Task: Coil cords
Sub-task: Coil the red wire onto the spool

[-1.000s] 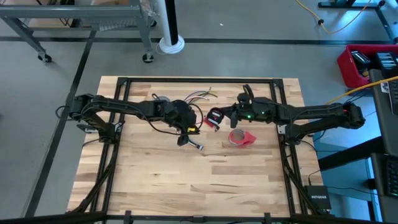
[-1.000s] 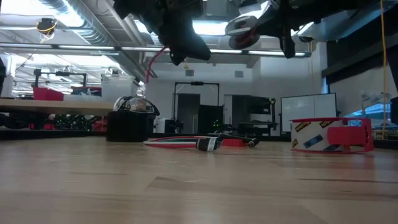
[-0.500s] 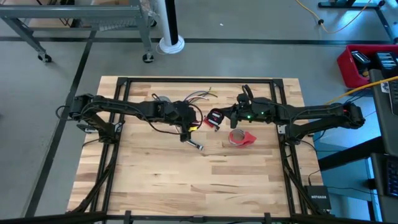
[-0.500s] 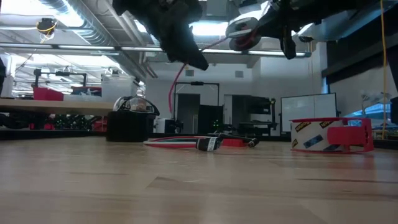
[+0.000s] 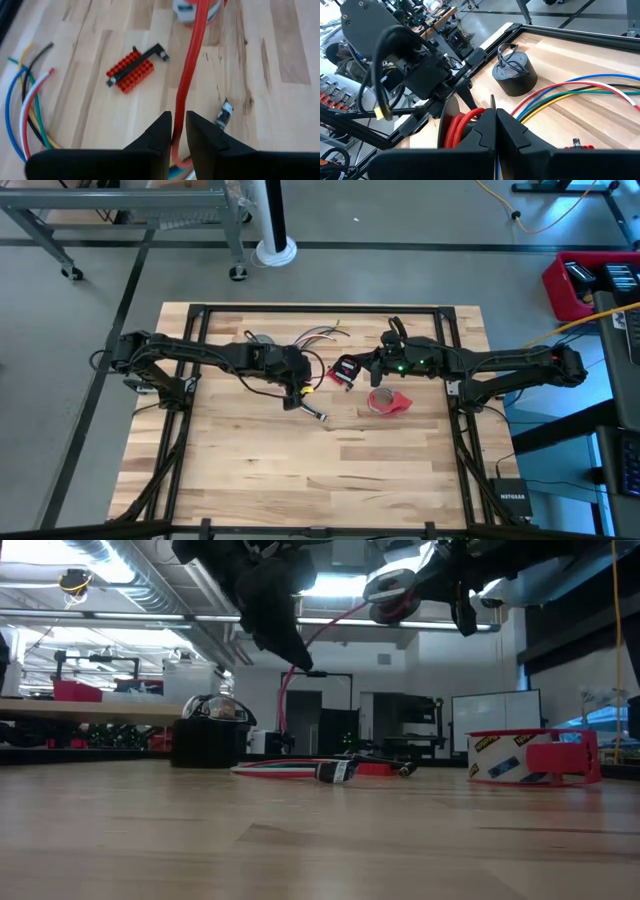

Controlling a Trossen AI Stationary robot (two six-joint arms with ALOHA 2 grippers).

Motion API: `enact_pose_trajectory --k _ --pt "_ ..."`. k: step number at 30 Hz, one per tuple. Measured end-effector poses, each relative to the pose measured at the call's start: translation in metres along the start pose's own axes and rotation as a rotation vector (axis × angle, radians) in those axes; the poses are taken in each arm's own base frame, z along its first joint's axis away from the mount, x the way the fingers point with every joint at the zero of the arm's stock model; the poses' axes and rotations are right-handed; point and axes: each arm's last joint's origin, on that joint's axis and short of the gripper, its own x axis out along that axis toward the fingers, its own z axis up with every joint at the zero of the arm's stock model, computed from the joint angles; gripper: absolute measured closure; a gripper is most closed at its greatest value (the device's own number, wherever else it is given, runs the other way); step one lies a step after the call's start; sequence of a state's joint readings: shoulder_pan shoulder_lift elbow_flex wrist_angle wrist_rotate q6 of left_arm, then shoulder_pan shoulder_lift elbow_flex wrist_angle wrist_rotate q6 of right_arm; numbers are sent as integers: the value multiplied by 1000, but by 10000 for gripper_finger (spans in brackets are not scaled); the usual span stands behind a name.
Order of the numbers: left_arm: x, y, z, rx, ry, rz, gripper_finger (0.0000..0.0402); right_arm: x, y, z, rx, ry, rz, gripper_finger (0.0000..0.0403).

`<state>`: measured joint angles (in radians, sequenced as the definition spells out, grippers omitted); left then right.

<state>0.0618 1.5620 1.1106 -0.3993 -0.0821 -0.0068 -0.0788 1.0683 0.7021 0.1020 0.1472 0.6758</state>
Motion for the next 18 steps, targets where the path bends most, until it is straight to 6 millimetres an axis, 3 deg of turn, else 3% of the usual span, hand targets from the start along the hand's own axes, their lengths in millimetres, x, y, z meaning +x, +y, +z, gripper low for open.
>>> enact_pose_trajectory --k 12,18 --pt "-1 -6 -1 -4 12 -12 395 0 0 1 0 -12 -9 402" --pt "-1 -10 0 -64 -6 11 397 0 0 5 8 -109 -72 402"
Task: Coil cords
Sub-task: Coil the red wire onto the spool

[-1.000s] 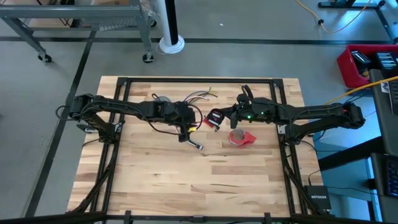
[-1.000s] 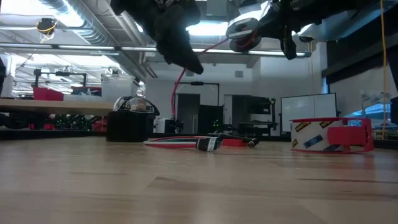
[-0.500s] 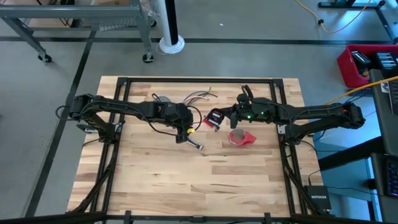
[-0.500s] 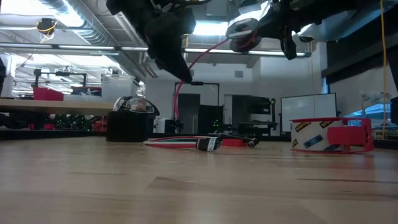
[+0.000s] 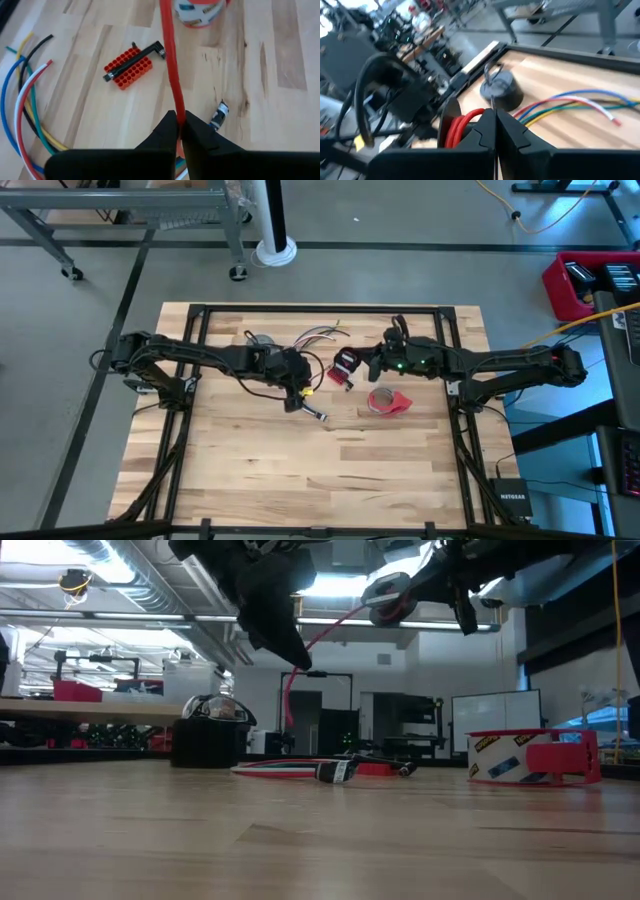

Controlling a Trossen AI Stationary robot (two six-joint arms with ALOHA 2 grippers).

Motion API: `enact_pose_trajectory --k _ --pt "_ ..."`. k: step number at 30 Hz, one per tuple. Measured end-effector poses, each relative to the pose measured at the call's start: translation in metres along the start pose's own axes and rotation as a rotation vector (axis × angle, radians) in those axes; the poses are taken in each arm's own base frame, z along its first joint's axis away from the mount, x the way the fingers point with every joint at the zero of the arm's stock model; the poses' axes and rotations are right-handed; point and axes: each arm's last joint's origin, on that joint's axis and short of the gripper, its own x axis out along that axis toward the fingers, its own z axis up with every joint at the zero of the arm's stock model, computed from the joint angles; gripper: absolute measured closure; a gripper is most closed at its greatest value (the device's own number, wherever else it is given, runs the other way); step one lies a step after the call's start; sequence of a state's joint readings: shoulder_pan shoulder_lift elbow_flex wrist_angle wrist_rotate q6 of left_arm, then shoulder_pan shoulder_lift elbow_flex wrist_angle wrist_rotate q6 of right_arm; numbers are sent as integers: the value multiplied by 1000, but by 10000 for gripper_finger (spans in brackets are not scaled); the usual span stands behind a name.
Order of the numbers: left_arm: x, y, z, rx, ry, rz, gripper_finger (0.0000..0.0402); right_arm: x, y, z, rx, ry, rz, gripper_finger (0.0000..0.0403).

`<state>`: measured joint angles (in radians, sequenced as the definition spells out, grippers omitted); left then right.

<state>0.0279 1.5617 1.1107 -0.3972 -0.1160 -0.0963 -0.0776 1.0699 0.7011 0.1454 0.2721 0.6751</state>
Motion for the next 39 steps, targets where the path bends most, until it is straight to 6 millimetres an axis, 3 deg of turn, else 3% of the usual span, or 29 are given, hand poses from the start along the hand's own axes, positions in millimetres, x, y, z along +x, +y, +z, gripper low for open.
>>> enact_pose_trajectory --k 7,15,30,39 --pt "12 -4 7 -84 -80 -9 399 7 5 6 32 -118 22 402" --pt "30 -13 7 -194 -96 -40 399 27 -1 -6 26 -148 -73 402" --pt "31 -19 17 -202 -198 -108 400 59 -6 -25 69 -183 -73 402" --pt "23 -17 35 -167 -267 -110 400 65 -7 -29 90 -179 -64 402"
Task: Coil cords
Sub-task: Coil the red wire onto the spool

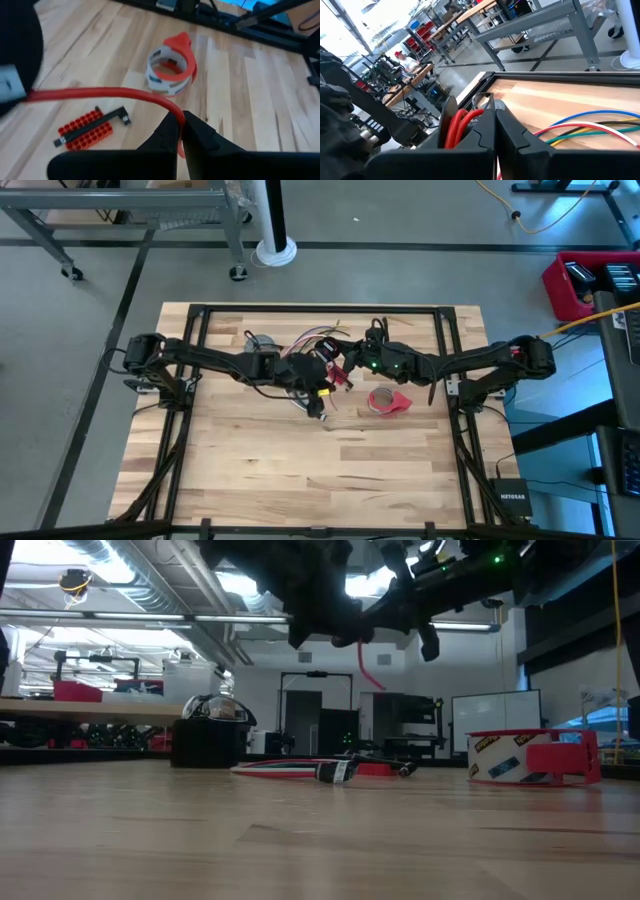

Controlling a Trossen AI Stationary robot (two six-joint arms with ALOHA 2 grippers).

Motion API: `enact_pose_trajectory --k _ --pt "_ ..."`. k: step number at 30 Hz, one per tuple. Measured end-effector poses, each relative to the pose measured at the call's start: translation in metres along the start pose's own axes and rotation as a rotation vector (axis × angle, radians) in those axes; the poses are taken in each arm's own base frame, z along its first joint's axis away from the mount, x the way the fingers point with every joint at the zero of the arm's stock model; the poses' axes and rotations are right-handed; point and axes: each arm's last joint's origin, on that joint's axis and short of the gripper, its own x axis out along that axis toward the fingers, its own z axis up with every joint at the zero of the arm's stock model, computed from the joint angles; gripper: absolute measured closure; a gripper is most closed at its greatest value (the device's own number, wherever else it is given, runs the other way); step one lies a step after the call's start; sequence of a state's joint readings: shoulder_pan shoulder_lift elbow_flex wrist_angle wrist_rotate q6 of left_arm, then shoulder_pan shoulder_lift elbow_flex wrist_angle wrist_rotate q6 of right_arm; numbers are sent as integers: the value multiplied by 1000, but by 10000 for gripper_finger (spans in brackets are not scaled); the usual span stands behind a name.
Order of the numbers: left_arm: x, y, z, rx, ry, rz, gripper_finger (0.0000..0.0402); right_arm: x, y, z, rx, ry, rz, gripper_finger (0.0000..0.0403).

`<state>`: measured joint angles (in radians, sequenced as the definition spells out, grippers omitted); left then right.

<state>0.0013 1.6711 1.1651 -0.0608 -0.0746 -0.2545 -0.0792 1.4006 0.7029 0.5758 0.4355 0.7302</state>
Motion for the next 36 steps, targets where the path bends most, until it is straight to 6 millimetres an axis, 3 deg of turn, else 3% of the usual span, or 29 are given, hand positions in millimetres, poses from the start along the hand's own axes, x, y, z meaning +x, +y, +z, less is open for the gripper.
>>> enact_pose_trajectory --k 7,17,25,36 --pt "-1 11 10 -103 -19 -5 400 0 1 0 0 16 20 402" --pt "-3 19 21 -303 28 -175 400 0 -3 -5 -26 70 -10 402" --pt "-6 17 30 -312 28 -274 400 -1 -6 -11 -47 137 -20 402" --pt "-7 26 33 -320 16 -262 400 -3 -11 -19 -76 268 -9 402"
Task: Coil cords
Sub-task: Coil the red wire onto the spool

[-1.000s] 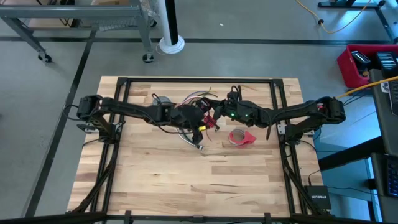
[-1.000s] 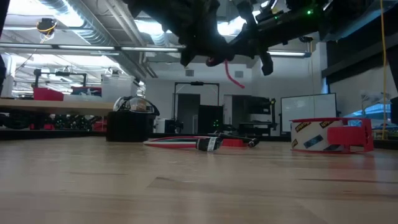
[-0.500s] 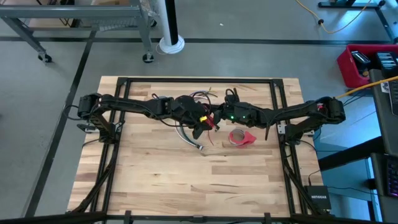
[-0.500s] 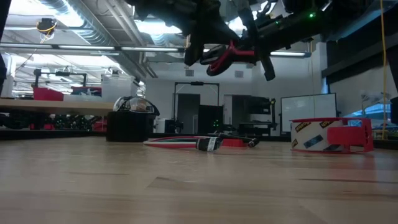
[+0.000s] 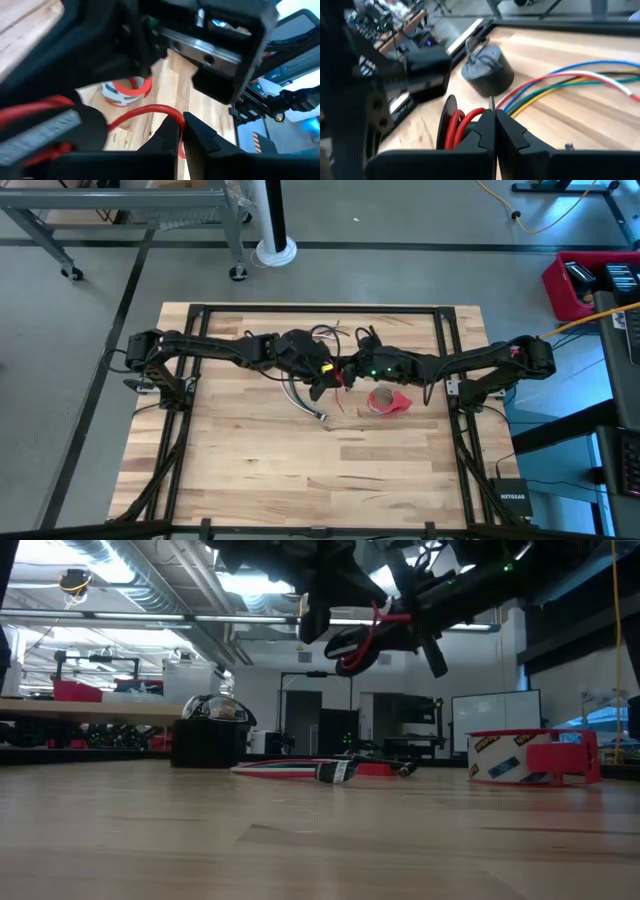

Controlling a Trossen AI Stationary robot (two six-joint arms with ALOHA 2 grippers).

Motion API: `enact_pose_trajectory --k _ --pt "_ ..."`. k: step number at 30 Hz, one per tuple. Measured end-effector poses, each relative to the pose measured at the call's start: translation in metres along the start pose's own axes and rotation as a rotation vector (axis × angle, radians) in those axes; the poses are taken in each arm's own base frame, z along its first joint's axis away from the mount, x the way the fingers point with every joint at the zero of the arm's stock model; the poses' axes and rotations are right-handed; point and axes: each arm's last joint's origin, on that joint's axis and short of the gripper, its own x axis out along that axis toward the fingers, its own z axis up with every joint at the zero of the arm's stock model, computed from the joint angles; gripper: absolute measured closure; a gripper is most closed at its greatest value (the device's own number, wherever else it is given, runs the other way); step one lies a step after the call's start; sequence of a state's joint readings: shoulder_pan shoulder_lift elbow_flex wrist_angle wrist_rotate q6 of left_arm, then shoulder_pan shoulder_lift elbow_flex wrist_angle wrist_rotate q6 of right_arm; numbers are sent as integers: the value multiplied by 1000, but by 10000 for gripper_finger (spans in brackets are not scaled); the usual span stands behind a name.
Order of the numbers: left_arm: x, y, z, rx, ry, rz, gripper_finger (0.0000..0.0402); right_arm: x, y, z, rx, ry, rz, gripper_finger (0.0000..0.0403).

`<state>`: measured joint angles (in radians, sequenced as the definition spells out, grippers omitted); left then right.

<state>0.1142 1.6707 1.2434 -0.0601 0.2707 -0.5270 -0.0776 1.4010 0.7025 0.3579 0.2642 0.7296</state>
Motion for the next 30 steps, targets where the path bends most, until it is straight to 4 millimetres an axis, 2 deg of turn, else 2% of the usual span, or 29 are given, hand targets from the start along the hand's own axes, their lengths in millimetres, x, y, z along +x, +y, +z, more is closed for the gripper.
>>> enact_pose_trajectory --k 7,12,16,24,30 --pt "-3 9 3 -14 5 20 400 0 1 -5 -7 108 78 402" --pt "-5 15 0 -32 76 3 400 -1 2 -7 -9 175 134 402" --pt "-7 20 -2 -42 132 -8 400 -1 -1 -11 -14 220 115 402" --pt "-9 23 -3 -9 197 -110 400 -3 0 -14 -10 315 181 402" --pt "-11 27 -4 -21 222 -97 400 -7 2 -12 -7 349 233 402"
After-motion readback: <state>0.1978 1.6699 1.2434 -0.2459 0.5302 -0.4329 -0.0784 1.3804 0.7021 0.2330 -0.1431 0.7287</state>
